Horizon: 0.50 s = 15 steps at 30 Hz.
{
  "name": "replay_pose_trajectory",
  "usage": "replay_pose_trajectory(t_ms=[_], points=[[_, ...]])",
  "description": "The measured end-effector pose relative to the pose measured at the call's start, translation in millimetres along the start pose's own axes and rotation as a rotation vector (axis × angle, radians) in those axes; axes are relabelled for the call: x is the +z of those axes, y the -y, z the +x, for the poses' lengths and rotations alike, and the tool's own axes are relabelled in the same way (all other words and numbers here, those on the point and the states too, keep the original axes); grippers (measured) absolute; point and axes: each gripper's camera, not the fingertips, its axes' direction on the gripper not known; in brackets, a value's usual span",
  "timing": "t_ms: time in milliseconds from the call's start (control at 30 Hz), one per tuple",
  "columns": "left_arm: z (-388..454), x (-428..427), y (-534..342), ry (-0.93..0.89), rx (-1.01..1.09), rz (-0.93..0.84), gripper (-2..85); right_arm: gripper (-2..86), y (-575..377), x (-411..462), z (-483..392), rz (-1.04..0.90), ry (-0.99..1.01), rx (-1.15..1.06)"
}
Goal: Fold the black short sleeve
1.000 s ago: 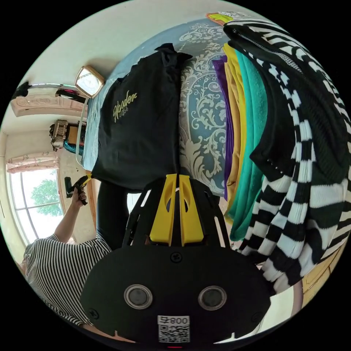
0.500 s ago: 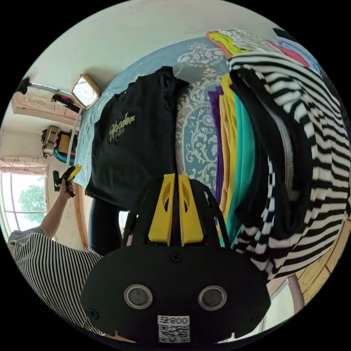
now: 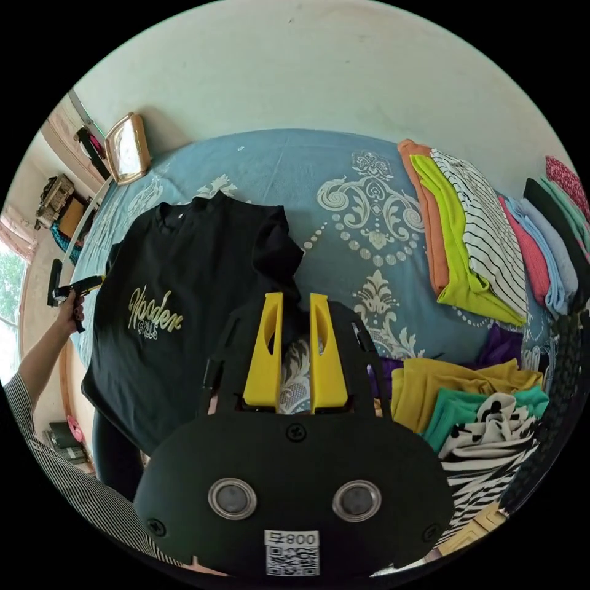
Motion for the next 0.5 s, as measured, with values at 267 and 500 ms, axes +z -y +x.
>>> replay_pose_trajectory(t_ms=[267,500], points=[[19.7,-12.2,29.8,-0.004,0.070,0.138,0.9,0.2,39.8,-24.5,-3.4,0.042,-0.050,-0.062],[42.3,36.4,58.1,0.146,0.114,0.063,2.0,0.1,109.9,-40.3,25.2,-0.022,-0.090,-0.024]])
